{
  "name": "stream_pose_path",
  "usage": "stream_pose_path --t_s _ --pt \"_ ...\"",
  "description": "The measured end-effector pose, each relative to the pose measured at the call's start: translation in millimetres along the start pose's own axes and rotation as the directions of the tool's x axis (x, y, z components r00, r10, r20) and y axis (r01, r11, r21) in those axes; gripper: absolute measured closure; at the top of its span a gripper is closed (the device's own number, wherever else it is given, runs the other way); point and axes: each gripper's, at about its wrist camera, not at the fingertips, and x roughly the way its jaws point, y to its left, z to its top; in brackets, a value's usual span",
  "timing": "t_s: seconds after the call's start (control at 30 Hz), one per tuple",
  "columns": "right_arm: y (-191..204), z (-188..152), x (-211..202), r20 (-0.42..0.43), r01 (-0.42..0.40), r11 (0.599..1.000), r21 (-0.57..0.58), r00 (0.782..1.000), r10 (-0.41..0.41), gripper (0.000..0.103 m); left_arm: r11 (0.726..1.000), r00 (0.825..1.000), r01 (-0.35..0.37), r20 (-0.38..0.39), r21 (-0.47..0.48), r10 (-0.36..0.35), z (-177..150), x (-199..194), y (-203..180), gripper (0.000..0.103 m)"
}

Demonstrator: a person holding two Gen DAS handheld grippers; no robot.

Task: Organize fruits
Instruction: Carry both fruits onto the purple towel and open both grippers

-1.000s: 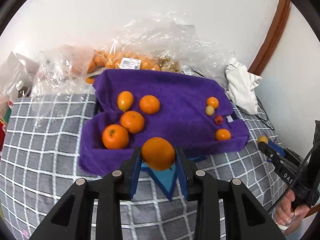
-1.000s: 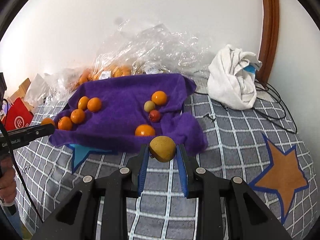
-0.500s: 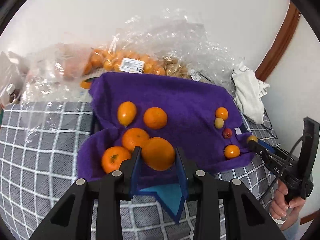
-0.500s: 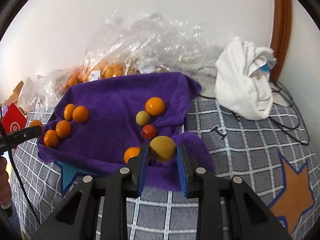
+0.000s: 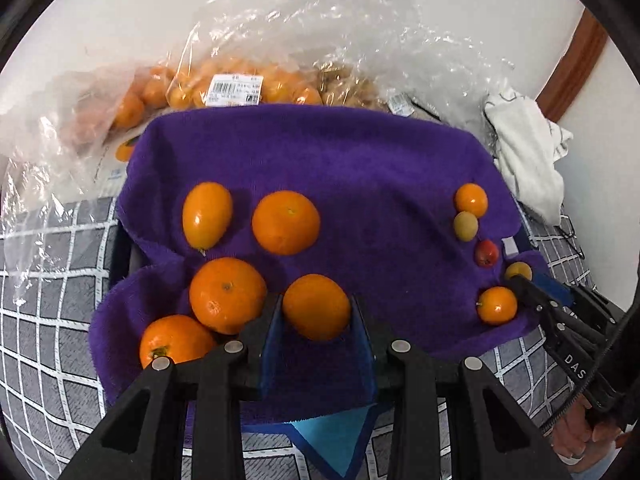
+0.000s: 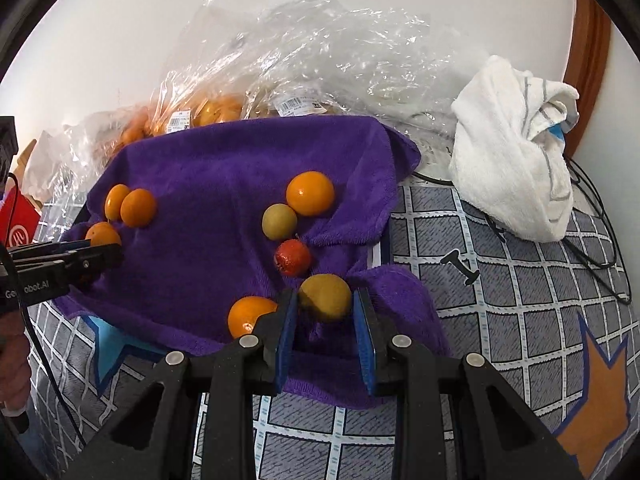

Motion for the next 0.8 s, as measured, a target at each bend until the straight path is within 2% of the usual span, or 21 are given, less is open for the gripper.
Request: stream_pose_path --t_s 0.27,0.43,0.5,0.53,0.6,0.67,0.8 --pt "-3 -1 -5 -0.007 -0.007 1.000 0.018 1.000 0.007 0.074 1.000 1.000 0.013 -0.024 -0.004 -0.013 -4 9 2 0.071" --pt "-3 -1 -22 -0.001 -0.007 0.998 0.056 1.000 0.007 0.066 0.999 0.999 0.039 -0.027 -0.032 -0.040 -5 8 4 0.071" --pt "0 -1 -36 0.014 0.004 0.998 0.057 1.000 -0.005 0.060 0.999 0.998 0.049 -0.035 -0.024 -0.050 -6 3 2 0.065" --pt "2 -2 -43 0.020 0.005 0.998 0.058 1.000 -0.006 0.058 0.998 0.998 0.055 -0.023 -0.017 -0.055 -7 -2 1 0.063" --pt "6 -5 -62 0.040 0.006 0.998 0.062 0.999 -0.009 0.052 0.998 0.998 0.062 0.016 -0.003 -0.062 -13 -18 0 0.050" --pt "11 -8 -77 0.052 0.013 0.998 0.065 0.999 -0.017 0.045 0.997 0.996 0.071 0.056 0.015 -0.072 -20 -36 -3 0.048" --pt "18 -18 -109 0.083 0.030 0.996 0.084 0.996 -0.037 0.044 0.997 0.990 0.069 0.118 0.041 -0.073 -40 -75 -4 0.044"
